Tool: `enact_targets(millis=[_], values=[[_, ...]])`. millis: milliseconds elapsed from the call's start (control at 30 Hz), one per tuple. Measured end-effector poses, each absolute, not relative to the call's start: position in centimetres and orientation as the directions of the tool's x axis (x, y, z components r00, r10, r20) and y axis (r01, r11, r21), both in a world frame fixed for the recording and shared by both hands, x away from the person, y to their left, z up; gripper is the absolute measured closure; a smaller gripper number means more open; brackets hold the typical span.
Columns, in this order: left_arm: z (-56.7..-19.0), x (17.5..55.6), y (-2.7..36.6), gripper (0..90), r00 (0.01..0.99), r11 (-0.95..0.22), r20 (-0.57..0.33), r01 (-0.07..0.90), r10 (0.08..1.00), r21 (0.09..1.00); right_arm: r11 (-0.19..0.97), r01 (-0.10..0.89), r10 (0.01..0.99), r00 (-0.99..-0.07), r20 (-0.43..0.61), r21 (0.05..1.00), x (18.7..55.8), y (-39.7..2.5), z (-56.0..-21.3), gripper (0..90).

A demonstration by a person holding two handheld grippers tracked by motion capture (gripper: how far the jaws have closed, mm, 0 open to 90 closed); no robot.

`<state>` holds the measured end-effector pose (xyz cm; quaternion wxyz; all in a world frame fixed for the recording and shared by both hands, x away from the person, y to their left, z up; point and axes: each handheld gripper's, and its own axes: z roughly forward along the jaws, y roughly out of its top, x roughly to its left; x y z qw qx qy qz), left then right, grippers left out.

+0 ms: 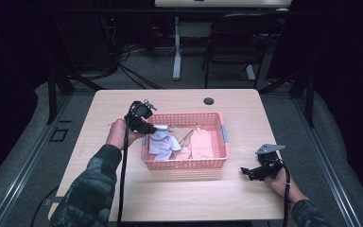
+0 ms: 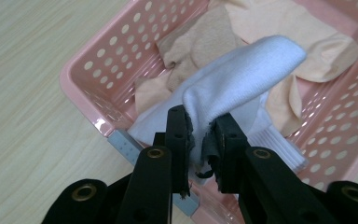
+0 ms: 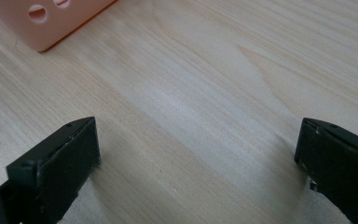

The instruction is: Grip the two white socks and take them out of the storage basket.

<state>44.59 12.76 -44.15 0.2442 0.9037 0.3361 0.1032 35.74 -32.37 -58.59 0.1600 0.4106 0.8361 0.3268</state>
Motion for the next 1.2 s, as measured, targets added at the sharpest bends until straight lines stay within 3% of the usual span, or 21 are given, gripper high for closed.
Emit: enact_targets(millis=[1200], values=[[-36.9,44.0,15.0,80.0,0.721,-0.605,0.093,0.496,0.687,0.623,0.452,0.582,0.79,-0.613,-0.002,0.676,35.7,-32.4,-58.6,0.0]])
